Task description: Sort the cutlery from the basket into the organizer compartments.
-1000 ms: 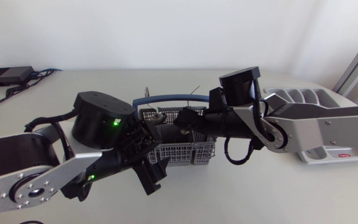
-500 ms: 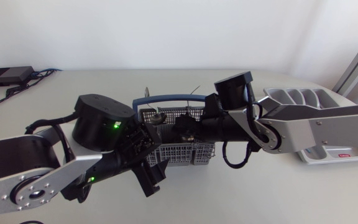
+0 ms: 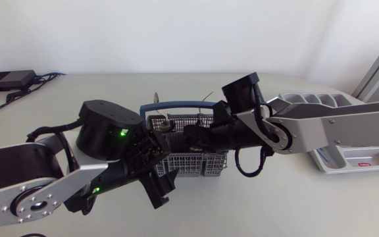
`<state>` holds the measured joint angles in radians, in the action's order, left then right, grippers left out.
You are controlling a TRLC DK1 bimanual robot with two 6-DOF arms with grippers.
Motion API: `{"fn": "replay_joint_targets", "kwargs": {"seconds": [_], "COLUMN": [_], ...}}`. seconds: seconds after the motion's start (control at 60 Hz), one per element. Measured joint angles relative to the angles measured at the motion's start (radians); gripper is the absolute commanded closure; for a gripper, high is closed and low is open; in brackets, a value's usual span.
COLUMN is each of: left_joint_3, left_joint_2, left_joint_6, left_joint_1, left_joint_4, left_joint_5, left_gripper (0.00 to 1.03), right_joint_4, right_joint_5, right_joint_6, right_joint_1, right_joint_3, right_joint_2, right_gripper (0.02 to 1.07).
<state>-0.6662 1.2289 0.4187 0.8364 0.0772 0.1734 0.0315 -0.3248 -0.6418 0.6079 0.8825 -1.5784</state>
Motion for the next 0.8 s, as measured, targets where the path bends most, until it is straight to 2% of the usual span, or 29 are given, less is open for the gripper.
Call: {"fn": "replay_joint_targets", "kwargs": {"seconds": [0.65,0.8], "left_joint_3": [0.0,0.0], "left_joint_2": [-0.011,-0.011], "left_joint_6": [0.0,0.0], "left_joint_1": [0.0,0.0], "left_joint_4": [0.001,0.003], "left_joint_5": [0.0,0.0], "left_gripper": [0.11,0.11], "right_joint_4": [0.235,0.3], "right_joint_5": [0.023,0.053], "right_joint_6": [0.175,0.185], "right_joint_1": [-0.002,-0.005], "right_joint_3": [0.089,0.116], "right_joint_2": [-0.005,-0.01], "right_gripper": [0.57,0.69]}}
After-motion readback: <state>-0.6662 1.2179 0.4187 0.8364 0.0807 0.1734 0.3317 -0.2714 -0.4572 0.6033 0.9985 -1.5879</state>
